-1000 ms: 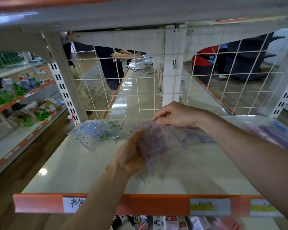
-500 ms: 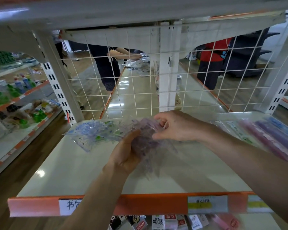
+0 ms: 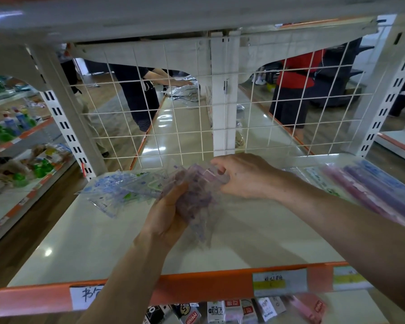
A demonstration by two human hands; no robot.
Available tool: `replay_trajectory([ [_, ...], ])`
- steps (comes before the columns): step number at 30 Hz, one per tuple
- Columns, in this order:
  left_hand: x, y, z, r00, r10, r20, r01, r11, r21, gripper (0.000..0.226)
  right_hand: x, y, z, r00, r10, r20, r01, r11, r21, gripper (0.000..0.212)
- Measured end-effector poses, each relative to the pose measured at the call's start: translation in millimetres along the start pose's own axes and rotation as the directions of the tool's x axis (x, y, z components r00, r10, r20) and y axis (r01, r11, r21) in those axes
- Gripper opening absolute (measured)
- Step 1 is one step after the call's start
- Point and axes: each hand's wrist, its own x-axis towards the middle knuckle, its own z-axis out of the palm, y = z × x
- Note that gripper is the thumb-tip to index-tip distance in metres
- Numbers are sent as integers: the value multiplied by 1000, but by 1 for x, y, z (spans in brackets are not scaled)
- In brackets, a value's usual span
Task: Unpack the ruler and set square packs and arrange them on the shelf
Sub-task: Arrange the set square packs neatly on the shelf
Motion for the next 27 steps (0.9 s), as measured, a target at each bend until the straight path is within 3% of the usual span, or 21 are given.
replay_trajectory([
  [3, -2, -1, 3, 1000, 3, 5, -3, 1000, -7, 24, -5, 4, 1, 999, -20, 46, 19, 1000, 25, 41],
  [11, -7, 3, 11, 998, 17, 57, -19, 999, 26, 23, -1, 4, 1, 998, -68, 16, 70, 987, -148, 22],
  [15, -7, 3, 9, 1000, 26, 0, -26, 999, 25, 18, -3, 23, -9, 995, 17, 97, -15, 1000, -24, 17],
  [20, -5, 3, 5, 999, 43, -20, -41, 995, 96, 15, -13, 61, -22, 969, 136, 209, -182, 958, 220, 31],
  [27, 0, 1, -2, 998, 23, -58, -17, 995, 93, 19, -18, 90, -10, 946, 180, 270, -223, 965, 136, 40],
])
